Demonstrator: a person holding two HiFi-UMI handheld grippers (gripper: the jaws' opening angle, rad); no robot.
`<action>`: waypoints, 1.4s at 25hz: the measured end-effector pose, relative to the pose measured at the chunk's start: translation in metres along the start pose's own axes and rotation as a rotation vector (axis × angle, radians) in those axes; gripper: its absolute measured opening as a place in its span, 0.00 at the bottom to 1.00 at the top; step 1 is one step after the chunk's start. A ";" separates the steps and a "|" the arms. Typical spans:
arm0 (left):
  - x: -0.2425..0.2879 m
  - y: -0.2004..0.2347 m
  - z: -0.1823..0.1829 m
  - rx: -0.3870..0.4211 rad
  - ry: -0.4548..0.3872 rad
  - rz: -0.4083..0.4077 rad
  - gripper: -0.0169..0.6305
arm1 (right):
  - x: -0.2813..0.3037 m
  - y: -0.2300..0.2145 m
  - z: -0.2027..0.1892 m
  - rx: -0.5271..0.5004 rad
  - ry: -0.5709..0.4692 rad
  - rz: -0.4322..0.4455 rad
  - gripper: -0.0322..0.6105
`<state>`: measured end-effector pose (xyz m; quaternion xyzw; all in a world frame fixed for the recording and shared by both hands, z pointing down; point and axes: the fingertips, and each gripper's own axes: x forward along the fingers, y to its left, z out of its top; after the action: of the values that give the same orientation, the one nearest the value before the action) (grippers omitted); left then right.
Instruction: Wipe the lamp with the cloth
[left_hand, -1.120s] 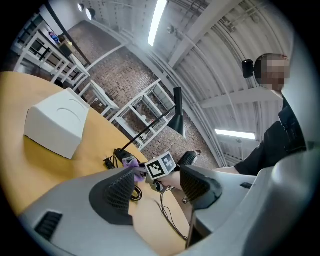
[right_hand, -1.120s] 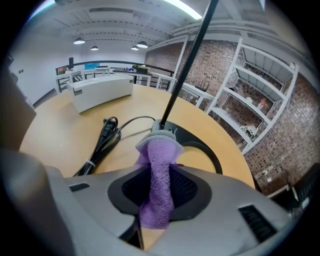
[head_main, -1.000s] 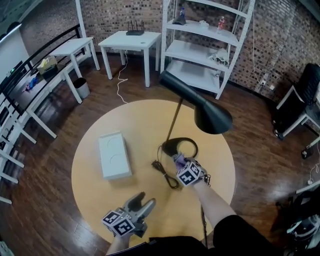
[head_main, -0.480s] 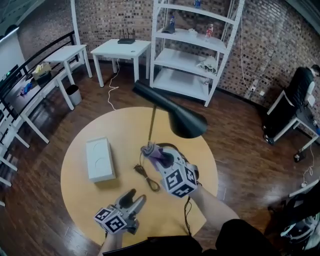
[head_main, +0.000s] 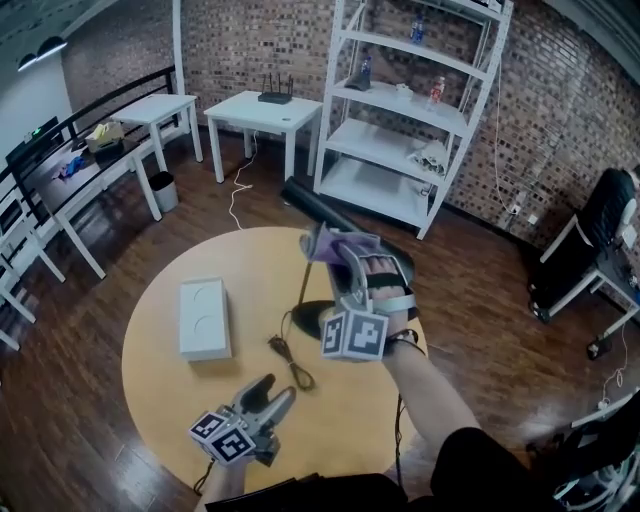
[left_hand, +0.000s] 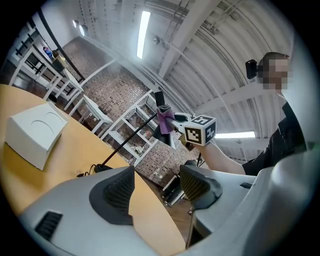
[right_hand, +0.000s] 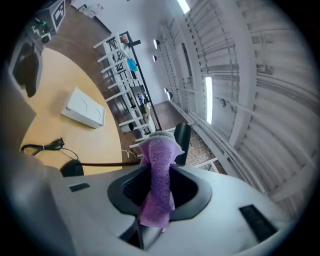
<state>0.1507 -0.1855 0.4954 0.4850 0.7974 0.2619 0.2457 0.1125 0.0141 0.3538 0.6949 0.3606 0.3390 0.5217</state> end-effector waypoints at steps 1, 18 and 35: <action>-0.001 0.001 0.001 0.003 0.000 0.004 0.44 | 0.001 0.005 -0.008 -0.010 0.018 0.020 0.20; 0.014 -0.006 -0.022 0.031 0.096 -0.047 0.44 | -0.043 0.052 -0.054 0.011 -0.033 0.083 0.21; 0.045 -0.016 0.031 0.106 -0.115 0.098 0.44 | -0.008 0.008 -0.045 0.090 -0.224 0.097 0.21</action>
<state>0.1422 -0.1458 0.4557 0.5499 0.7701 0.2028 0.2519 0.0718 0.0277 0.3708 0.7677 0.2808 0.2678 0.5100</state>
